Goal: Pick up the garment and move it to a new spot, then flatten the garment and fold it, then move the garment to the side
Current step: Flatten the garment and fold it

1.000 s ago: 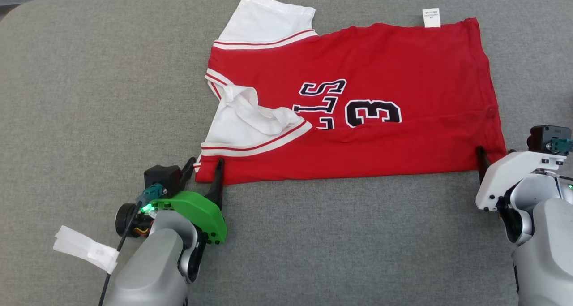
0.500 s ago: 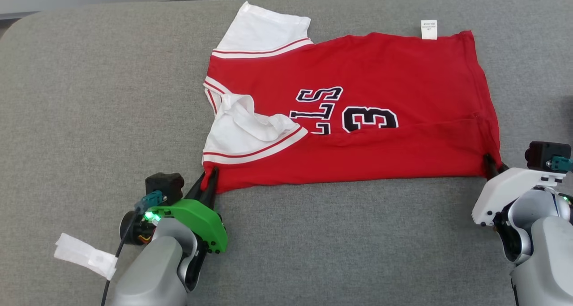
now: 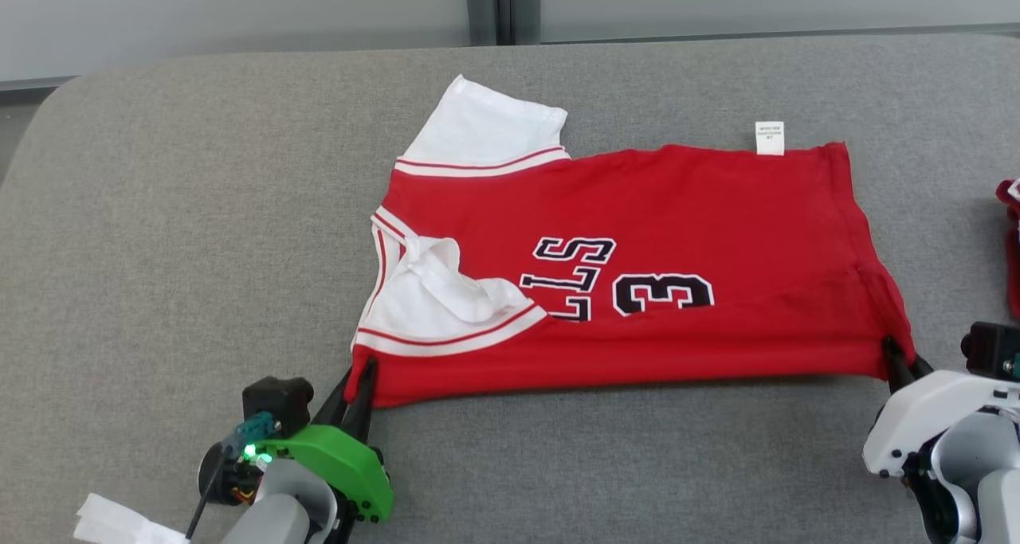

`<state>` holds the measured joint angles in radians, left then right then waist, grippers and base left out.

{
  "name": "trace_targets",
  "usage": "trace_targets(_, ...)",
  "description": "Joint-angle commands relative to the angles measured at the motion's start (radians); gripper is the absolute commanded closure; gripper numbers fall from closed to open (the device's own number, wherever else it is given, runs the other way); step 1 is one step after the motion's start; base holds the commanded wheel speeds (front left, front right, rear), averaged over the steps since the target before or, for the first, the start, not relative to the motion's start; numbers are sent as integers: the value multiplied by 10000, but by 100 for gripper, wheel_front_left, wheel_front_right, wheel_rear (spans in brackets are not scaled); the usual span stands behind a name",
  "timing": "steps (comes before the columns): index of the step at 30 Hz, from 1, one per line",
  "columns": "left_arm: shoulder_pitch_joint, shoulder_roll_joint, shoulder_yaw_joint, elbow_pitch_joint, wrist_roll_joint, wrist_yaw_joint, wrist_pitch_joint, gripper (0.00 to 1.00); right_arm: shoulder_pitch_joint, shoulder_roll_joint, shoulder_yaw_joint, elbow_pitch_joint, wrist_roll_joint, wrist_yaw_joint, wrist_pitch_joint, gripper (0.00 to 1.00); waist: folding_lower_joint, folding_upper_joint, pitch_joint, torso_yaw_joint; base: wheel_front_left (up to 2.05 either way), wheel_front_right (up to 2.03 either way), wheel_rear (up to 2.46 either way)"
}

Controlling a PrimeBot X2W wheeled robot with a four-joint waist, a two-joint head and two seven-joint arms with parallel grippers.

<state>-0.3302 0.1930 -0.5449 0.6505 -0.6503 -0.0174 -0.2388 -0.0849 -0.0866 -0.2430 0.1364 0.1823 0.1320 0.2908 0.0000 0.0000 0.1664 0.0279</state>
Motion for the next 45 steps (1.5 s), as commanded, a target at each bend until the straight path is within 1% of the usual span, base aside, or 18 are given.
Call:
trace_targets(1,338,247,74,-212,-94,172,77,100,267,-31,-158,-91,53,-30,40,100,0,0,-92,44,0,0,0)
trace_targets(7,1429,548,120,-1174,-327,611,553,100,937,167,-439,-162,-9,-36,155,100,0,0,-213,162,0,0,0)
trace_targets(10,1806,581,-7,-1473,-419,731,893,100,1182,223,-550,-45,-148,-36,315,100,0,0,-241,212,0,0,0)
trace_targets(11,1882,576,-46,-1586,-434,776,964,54,1231,239,-561,-13,-216,-36,367,66,0,0,-240,228,0,0,0)
trace_targets(12,1945,550,-59,-1675,-469,800,1034,0,1258,247,-561,29,-253,-36,419,0,0,0,-236,240,0,0,0)
trace_targets(15,1994,549,-83,-1968,-462,909,1076,0,1181,300,-528,-21,-336,-25,452,0,0,0,-215,264,0,0,0)
trace_targets(19,1768,697,87,-2414,-450,991,963,0,840,304,-580,-335,-473,-25,428,0,0,0,-159,242,0,0,0)
trace_targets(22,1420,891,258,-2799,-533,903,996,0,407,74,-675,-696,-572,-25,538,0,0,0,-43,195,0,0,0)
trace_targets(25,857,1098,301,-2986,-350,927,1243,0,-254,-218,-665,-895,-553,-25,797,0,0,0,145,146,0,0,0)
trace_targets(28,-16,1105,361,-2894,-406,946,1763,0,-1200,-553,-671,-784,-374,-25,1421,0,0,0,451,70,0,0,0)
trace_targets(31,-1057,889,347,-2579,-521,814,2318,0,-2205,-901,-553,-363,-294,-25,1927,0,0,0,834,40,0,0,0)
trace_targets(33,-1767,712,193,-2195,-628,587,2815,0,-2797,-1190,-153,146,-318,-22,2367,0,0,0,1102,11,0,0,0)
trace_targets(34,-2156,634,65,-1916,-687,398,3223,0,-3142,-1371,120,425,-329,-22,2572,0,0,0,1224,-18,0,0,0)
trace_targets(36,-2974,524,10,-1449,-695,227,3679,0,-3755,-1713,518,899,-383,-25,2768,0,0,0,1450,-73,0,0,0)
trace_targets(39,-4027,268,25,-815,-652,184,3964,0,-4507,-1823,915,1521,-245,-24,2742,0,0,0,1822,-176,0,0,0)
trace_targets(45,-5620,-38,-82,421,-501,125,4275,0,-5565,-1659,1617,2319,5,-25,2291,0,0,0,2421,-622,0,0,0)
